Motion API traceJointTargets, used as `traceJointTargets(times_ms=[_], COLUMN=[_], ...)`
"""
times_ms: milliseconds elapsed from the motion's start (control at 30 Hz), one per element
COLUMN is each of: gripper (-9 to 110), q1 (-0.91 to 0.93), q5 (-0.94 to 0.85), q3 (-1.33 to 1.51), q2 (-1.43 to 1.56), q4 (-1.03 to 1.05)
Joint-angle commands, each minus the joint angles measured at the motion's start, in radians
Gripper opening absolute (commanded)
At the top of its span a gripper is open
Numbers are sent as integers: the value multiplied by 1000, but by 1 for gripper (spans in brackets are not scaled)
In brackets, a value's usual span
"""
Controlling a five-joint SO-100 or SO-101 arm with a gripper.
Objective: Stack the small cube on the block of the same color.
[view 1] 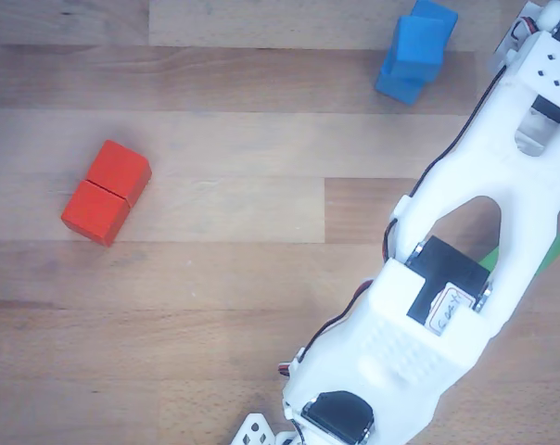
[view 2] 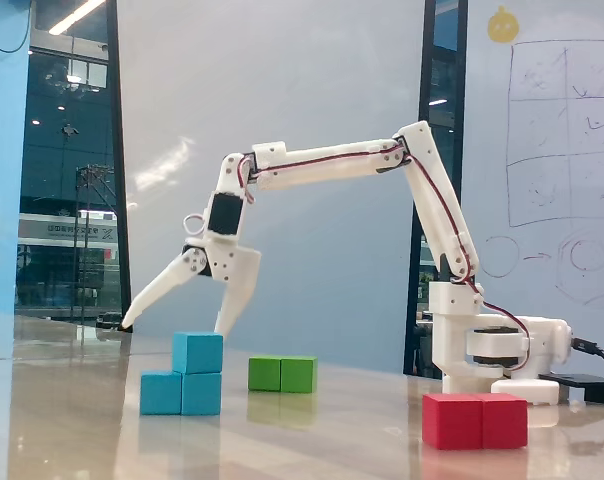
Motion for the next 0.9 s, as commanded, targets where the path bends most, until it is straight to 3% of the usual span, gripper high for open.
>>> traceJointTargets(times_ms=[0, 400, 867], gripper=[32, 1, 0], q1=[-8, -103, -437], q5=[9, 9, 11], q3=[35, 397, 976], q2=[207, 653, 1284], q4=[2, 0, -25])
